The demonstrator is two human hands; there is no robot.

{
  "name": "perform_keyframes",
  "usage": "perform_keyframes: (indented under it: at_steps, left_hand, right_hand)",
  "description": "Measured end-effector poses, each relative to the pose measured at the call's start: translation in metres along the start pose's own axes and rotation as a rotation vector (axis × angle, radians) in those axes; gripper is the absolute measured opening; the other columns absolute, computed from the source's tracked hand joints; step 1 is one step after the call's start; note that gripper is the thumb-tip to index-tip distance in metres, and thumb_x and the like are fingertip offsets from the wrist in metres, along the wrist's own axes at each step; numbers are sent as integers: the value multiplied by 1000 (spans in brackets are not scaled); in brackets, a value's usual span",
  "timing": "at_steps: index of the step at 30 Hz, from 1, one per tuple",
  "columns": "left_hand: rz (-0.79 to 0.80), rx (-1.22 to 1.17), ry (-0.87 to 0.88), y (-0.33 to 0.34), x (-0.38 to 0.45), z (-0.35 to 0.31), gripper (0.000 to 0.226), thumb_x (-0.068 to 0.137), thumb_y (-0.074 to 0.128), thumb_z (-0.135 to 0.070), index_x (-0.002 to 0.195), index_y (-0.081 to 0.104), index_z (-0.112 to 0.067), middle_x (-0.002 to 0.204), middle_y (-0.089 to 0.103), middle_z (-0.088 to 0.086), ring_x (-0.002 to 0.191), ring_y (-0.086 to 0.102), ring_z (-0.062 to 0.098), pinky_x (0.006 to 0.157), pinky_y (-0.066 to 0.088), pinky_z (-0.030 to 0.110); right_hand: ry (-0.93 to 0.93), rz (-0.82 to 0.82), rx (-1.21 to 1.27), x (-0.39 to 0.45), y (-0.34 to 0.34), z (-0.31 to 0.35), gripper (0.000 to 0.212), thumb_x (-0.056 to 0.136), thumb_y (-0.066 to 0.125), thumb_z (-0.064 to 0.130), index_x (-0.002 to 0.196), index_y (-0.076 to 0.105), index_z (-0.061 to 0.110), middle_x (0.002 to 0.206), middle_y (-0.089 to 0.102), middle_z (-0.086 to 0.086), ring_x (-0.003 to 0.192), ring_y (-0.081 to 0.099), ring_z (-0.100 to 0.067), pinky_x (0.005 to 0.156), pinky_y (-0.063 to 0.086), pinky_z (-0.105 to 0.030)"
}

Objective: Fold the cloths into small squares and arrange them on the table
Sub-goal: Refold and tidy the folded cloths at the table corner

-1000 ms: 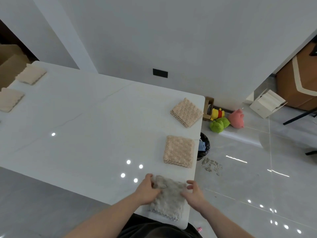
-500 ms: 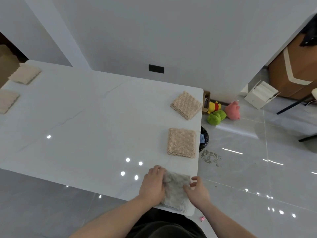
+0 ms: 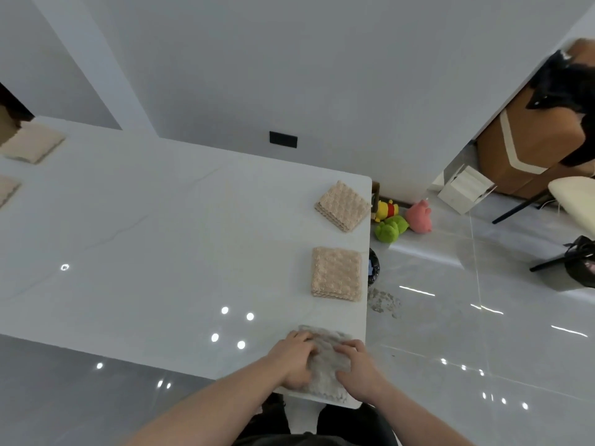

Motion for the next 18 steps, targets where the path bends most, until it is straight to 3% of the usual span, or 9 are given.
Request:
perform_keyframes:
  at_steps: [4,6,9,14,16,18]
  left_hand:
    - [-218,-141,-18,-46,6,11,36,93,49,-24,126,62,-24,139,52,-7,130,46,18,107,43,35]
    - [-318,-216,-38,-68,14,13,35,92,50,-21,125,62,-25,142,47,-11,132,44,14,109,40,31]
    - [-417,-334,-104,-95,31,12,46,89,55,-20,135,57,-27,154,34,-8,140,38,18,110,38,31]
    - [-319,-243,-218,-103,71,7,65,88,56,-20,150,37,-25,163,20,-1,139,35,28,104,46,40]
    - [-262,-190,-267,-102,85,9,65,87,57,-20,149,37,-23,159,26,1,137,35,29,105,45,41]
    - [-247,-141,-335,-109,95,12,59,85,58,-20,143,45,-24,150,36,2,132,40,28,103,45,39]
  right_hand:
    - [-37,-99,88,8,-48,8,38,87,66,38,124,66,32,122,56,15,110,59,-10,99,49,-29]
    - [-52,-174,146,15,-80,10,32,90,66,37,122,64,35,119,56,18,105,58,-8,94,52,-31]
    - [-43,-199,143,33,-116,6,40,94,63,34,133,56,33,130,51,14,108,57,-10,90,52,-30]
    - [-59,-80,40,71,-152,5,51,94,59,33,144,45,33,137,48,9,105,58,-11,84,49,-27]
    - [-88,-8,-19,88,-159,4,51,94,59,33,143,47,32,134,51,8,104,59,-12,88,50,-28]
    - [-107,40,-39,105,-171,1,44,94,60,32,138,54,30,123,57,9,94,61,-11,81,50,-25]
Point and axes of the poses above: each hand's wrist, its own x-axis towards the middle knuckle, its own y-axis out of the palm, z = x × y, the point moved 10 cm from there along x, towards the middle knuckle
